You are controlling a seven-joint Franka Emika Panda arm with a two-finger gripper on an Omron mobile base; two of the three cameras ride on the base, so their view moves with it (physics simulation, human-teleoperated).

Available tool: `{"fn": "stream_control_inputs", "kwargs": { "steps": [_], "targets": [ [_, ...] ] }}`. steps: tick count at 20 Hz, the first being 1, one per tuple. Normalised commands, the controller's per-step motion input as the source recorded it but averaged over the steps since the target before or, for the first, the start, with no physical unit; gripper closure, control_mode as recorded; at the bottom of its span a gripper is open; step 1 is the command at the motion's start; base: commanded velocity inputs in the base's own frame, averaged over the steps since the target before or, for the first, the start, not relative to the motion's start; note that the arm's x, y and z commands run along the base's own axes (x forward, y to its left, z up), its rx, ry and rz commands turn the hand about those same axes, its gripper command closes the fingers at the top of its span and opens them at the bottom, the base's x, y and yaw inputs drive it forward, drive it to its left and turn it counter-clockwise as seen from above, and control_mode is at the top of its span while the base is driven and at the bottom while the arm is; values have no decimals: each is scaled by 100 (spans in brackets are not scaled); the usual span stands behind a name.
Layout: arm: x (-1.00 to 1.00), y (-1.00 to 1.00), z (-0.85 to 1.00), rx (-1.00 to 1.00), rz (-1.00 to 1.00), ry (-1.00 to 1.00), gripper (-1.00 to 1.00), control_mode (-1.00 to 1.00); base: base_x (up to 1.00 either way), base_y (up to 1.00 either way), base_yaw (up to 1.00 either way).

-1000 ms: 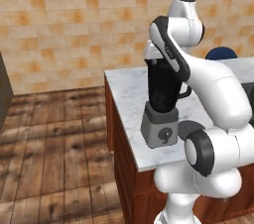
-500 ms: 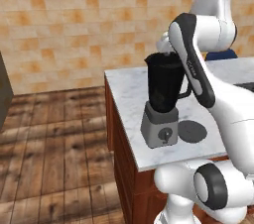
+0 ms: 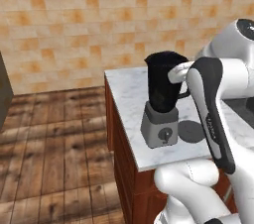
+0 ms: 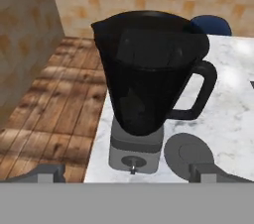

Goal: Grab the garlic and lime from the fridge, place them in the blender, close the lid, and turn on the blender to create a marinade.

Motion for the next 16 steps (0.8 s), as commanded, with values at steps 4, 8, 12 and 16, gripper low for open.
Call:
{"fn": "stream_control_inputs", "kwargs": {
  "steps": [4, 8, 12, 16],
  "targets": [
    [-46, 6, -64, 0, 0, 9, -100, -100, 0, 0, 0],
    [-1, 6, -9, 0, 1, 3, -100, -100, 0, 0, 0],
    [-26, -2, 0, 0, -2, -2, -100, -100, 0, 0, 0],
    [0, 0, 0, 0, 0, 0, -100, 100, -78, -16, -42]
  ]
}}
